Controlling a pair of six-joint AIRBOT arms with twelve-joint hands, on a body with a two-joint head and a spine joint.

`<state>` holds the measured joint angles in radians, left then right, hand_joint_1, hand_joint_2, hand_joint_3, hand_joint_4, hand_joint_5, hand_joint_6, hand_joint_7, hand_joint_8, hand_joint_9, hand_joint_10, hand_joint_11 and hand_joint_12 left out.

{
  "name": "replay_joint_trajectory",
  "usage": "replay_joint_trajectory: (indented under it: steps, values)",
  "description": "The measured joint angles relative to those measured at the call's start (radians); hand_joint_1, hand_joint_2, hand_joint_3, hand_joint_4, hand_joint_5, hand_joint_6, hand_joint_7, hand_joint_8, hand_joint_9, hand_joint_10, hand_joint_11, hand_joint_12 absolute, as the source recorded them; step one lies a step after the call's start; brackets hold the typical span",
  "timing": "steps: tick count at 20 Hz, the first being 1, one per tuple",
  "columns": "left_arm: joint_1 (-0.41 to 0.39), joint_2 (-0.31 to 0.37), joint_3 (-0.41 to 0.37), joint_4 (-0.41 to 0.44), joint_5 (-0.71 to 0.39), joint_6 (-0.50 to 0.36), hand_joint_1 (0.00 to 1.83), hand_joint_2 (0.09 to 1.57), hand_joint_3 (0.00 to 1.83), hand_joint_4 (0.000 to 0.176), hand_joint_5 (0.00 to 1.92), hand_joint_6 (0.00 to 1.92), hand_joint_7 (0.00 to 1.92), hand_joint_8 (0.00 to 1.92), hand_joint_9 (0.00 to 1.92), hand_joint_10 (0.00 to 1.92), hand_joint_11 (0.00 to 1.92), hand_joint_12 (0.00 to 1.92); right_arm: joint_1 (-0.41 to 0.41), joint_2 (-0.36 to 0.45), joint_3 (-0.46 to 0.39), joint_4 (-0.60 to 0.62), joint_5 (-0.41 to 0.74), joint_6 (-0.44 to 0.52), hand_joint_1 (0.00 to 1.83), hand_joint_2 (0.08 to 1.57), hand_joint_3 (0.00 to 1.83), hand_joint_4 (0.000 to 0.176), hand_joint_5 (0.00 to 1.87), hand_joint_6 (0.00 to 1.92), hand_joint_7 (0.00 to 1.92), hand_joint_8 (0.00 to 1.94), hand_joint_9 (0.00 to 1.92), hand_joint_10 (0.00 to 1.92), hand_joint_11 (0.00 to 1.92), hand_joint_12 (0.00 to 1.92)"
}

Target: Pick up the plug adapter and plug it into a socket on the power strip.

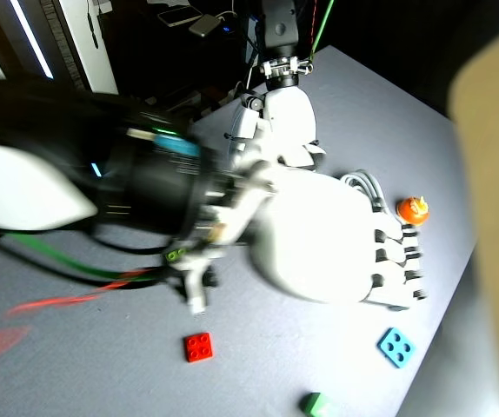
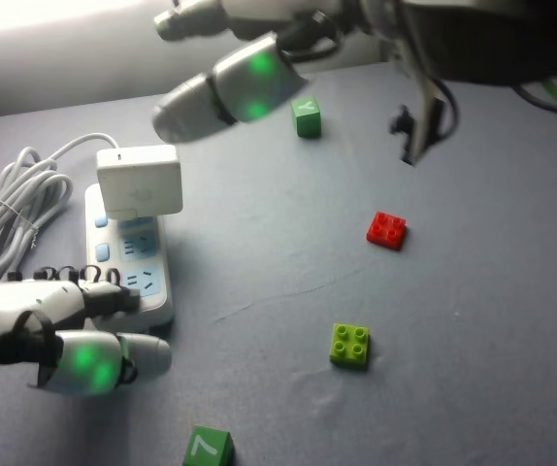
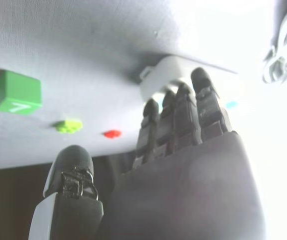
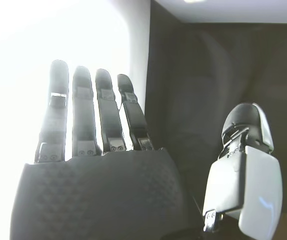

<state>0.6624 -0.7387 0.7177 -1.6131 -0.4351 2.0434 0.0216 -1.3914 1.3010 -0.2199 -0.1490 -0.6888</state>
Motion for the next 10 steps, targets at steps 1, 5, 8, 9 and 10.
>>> replay_joint_trajectory:
  steps: [1,5,8,9,10]
  values:
    - [-0.011,0.002,0.003,-0.006,0.001,0.001,0.0,1.28,0.0,0.0,0.1,0.0,0.13,0.0,0.13,0.01,0.0,0.31,0.0,0.029,-0.031,0.004,-0.007,-0.001,0.1,0.91,0.0,0.0,0.22,0.01,0.22,0.0,0.22,0.0,0.0,0.82]
    - [-0.038,0.002,0.026,-0.021,0.014,0.011,0.0,1.27,0.0,0.0,0.09,0.0,0.13,0.0,0.12,0.0,0.0,0.32,-0.005,0.133,-0.139,0.059,-0.005,-0.004,0.18,0.95,0.01,0.0,0.24,0.01,0.24,0.0,0.25,0.01,0.0,0.88]
    - [-0.055,0.017,0.069,-0.042,-0.072,0.027,0.0,1.28,0.0,0.0,0.1,0.0,0.12,0.0,0.12,0.0,0.0,0.31,-0.041,0.199,-0.219,0.089,-0.004,-0.071,0.21,0.96,0.01,0.0,0.33,0.02,0.34,0.01,0.34,0.02,0.0,1.0]
    - [-0.063,0.024,0.079,-0.048,-0.098,0.027,0.0,1.27,0.0,0.0,0.12,0.01,0.14,0.0,0.14,0.01,0.0,0.38,-0.052,0.217,-0.242,0.094,-0.002,-0.087,0.27,0.97,0.0,0.0,0.43,0.02,0.44,0.01,0.41,0.02,0.04,1.04]
    - [-0.063,0.028,0.084,-0.044,-0.113,0.029,0.0,1.27,0.0,0.0,0.2,0.01,0.22,0.01,0.22,0.02,0.0,0.51,-0.056,0.229,-0.257,0.094,0.003,-0.098,0.3,0.98,0.0,0.0,0.55,0.03,0.62,0.02,0.59,0.05,0.18,1.11]
